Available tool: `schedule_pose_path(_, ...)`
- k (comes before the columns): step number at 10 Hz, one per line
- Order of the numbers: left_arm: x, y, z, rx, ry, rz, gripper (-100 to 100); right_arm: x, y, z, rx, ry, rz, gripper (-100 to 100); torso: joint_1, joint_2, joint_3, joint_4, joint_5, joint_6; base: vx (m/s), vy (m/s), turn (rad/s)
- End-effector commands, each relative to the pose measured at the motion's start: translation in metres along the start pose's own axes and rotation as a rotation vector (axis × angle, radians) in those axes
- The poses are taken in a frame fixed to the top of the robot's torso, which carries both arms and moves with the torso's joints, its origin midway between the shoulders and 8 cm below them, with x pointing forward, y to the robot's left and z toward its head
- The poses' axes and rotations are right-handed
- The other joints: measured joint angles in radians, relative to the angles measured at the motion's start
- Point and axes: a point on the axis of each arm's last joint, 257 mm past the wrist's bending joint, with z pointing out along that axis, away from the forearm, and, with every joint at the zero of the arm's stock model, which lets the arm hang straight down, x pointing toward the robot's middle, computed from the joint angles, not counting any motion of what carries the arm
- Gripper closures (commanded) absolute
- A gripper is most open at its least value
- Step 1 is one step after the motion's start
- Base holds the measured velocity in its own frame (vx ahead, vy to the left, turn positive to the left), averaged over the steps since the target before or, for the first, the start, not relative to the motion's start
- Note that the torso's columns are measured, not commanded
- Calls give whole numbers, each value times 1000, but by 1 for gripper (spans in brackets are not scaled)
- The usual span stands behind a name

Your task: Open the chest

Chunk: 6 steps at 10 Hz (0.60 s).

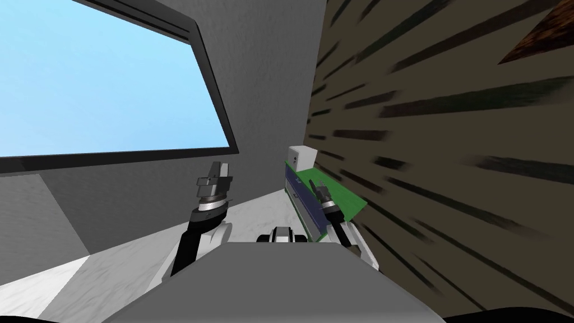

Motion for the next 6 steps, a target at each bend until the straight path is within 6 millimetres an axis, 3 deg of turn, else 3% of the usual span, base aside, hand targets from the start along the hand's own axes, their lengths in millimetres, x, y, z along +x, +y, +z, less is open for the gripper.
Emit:
schedule_pose_path(1,0,0,0,0,0,0,0,14,-9,1,9,43,-127,-100,0,-2,-1,-1,0,0,73,53,34)
schedule_pose_path(6,0,0,0,0,0,0,0,36,-29,1,22,121,-351,-100,-1,-2,-1,0,0,0,62,49,40)
